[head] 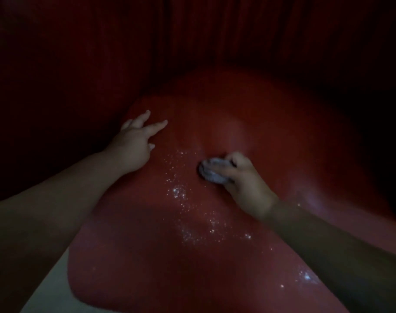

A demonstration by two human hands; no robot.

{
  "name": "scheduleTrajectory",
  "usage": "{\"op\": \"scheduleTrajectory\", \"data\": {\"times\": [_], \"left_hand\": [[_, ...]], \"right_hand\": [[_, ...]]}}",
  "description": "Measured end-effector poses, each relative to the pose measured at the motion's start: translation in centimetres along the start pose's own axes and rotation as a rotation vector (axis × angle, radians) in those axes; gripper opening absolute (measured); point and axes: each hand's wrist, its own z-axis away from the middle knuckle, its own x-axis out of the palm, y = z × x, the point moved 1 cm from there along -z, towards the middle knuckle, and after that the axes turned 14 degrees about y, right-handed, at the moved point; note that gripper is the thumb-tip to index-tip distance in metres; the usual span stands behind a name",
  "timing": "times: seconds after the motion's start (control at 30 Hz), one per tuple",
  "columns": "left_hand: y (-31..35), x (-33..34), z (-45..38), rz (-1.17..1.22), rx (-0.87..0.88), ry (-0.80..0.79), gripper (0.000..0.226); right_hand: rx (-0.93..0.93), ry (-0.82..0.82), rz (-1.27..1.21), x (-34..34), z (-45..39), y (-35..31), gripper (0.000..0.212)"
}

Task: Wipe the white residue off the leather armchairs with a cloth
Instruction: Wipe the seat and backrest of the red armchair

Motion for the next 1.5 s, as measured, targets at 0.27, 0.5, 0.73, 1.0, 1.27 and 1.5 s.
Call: {"op": "scheduleTrajectory", "data": {"times": [0.27, 0.5, 0.73, 1.0, 1.27, 1.5], "left_hand": [[-2.1, -0.4, 1.1, -0.04, -0.046, -0.205, 0.101], [-3.0, -0.4, 2.2, 0.018, 0.002, -0.183, 0.104], [-3.3, -0.1, 4.4, 0.053, 0.017, -0.171, 0.113], [-4.4, 1.0, 6.1, 0.123, -0.021, -0.042, 0.105], [-4.3, 1.0, 7.5, 0.133, -0.068, -0.049, 0.102], [-4.1, 1.6, 8.4, 0.133, -0.064, 0.0, 0.102]], "right_hand": [[0.196, 0.368, -0.07, 2.2, -8.2, -1.4, 0.036], [-0.075, -0.013, 0.053, 3.4, -3.0, -4.2, 0.03], [0.082, 0.006, -0.101, 2.5, -6.5, -4.8, 0.039], [-0.014, 0.034, -0.137, 5.4, -5.4, -5.4, 0.019], [0.079, 0.154, -0.178, 4.2, -8.9, -6.8, 0.037], [-0.031, -0.097, -0.145, 6.8, -5.6, -7.9, 0.033]]}}
